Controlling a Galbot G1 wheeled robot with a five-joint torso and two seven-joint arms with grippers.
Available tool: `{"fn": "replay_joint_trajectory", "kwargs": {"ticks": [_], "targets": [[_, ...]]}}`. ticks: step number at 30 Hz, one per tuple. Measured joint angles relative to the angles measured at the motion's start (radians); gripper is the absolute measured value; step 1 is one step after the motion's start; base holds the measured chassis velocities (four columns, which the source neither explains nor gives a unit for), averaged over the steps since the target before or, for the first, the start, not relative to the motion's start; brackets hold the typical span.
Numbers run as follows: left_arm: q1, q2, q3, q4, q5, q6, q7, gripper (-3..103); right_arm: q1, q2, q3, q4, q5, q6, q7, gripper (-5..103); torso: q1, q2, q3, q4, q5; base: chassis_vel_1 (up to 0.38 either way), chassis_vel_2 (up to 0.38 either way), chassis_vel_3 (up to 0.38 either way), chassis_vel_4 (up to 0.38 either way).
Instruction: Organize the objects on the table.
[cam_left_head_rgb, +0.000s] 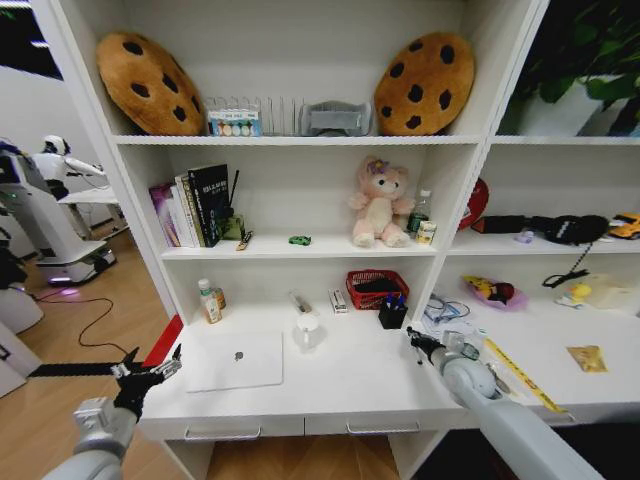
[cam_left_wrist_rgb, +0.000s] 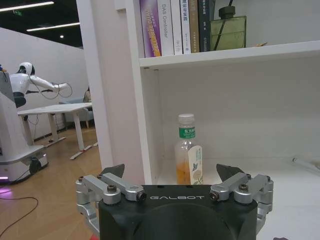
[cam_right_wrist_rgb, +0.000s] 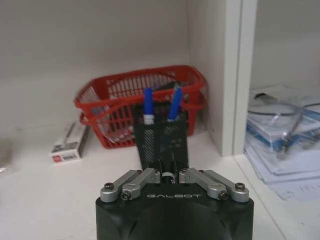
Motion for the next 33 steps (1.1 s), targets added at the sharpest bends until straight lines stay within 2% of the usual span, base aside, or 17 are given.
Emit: {"fn": "replay_joint_trajectory", "kwargs": {"ticks": [4,6,7,9,10,13,14,17,22,33], "targets": [[0.0,0.0,0.0,0.0,0.0,0.0,0.0,100,0.024,-0.006,-0.008,0.063,-0.024,0.055,-0.023,12,0.0,0.0,0.0,0.0002,-0.0003,0.0,0.0,0.0,0.0],[0.0,0.0,0.0,0.0,0.0,0.0,0.0,100,0.076,-0.001,-0.036,0.046,-0.082,0.153,-0.032,12,0.0,0.0,0.0,0.0,-0.0004,0.0,0.0,0.0,0.0],[0.0,0.0,0.0,0.0,0.0,0.0,0.0,100,0.076,-0.001,-0.036,0.046,-0.082,0.153,-0.032,12,0.0,0.0,0.0,0.0,-0.0004,0.0,0.0,0.0,0.0],[0.0,0.0,0.0,0.0,0.0,0.0,0.0,100,0.158,0.02,-0.104,-0.062,-0.206,0.333,-0.027,12,0.0,0.0,0.0,0.0004,0.0001,0.0,0.0,0.0,0.0],[0.0,0.0,0.0,0.0,0.0,0.0,0.0,100,0.158,0.02,-0.104,-0.062,-0.206,0.333,-0.027,12,0.0,0.0,0.0,0.0004,0.0001,0.0,0.0,0.0,0.0],[0.0,0.0,0.0,0.0,0.0,0.0,0.0,100,0.246,0.046,-0.169,-0.213,-0.317,0.507,-0.008,12,0.0,0.0,0.0,0.0004,0.0,0.0,0.0,0.0,0.0],[0.0,0.0,0.0,0.0,0.0,0.0,0.0,100,0.246,0.046,-0.169,-0.213,-0.317,0.507,-0.008,12,0.0,0.0,0.0,0.0004,0.0,0.0,0.0,0.0,0.0],[0.0,0.0,0.0,0.0,0.0,0.0,0.0,100,0.301,0.073,-0.2,-0.339,-0.387,0.629,-0.002,12,0.0,0.0,0.0,0.0001,0.0001,0.0,0.0,0.0,0.0],[0.0,0.0,0.0,0.0,0.0,0.0,0.0,100,0.308,0.086,-0.205,-0.396,-0.418,0.682,-0.017,12,0.0,0.0,0.0,0.0,0.0,0.0,0.0,0.0,0.0],[0.0,0.0,0.0,0.0,0.0,0.0,0.0,100,0.36,0.123,-0.221,-0.484,-0.449,0.728,0.015,12,0.0,0.0,0.0,0.0002,0.0,0.0,0.0,0.0,0.0]]}}
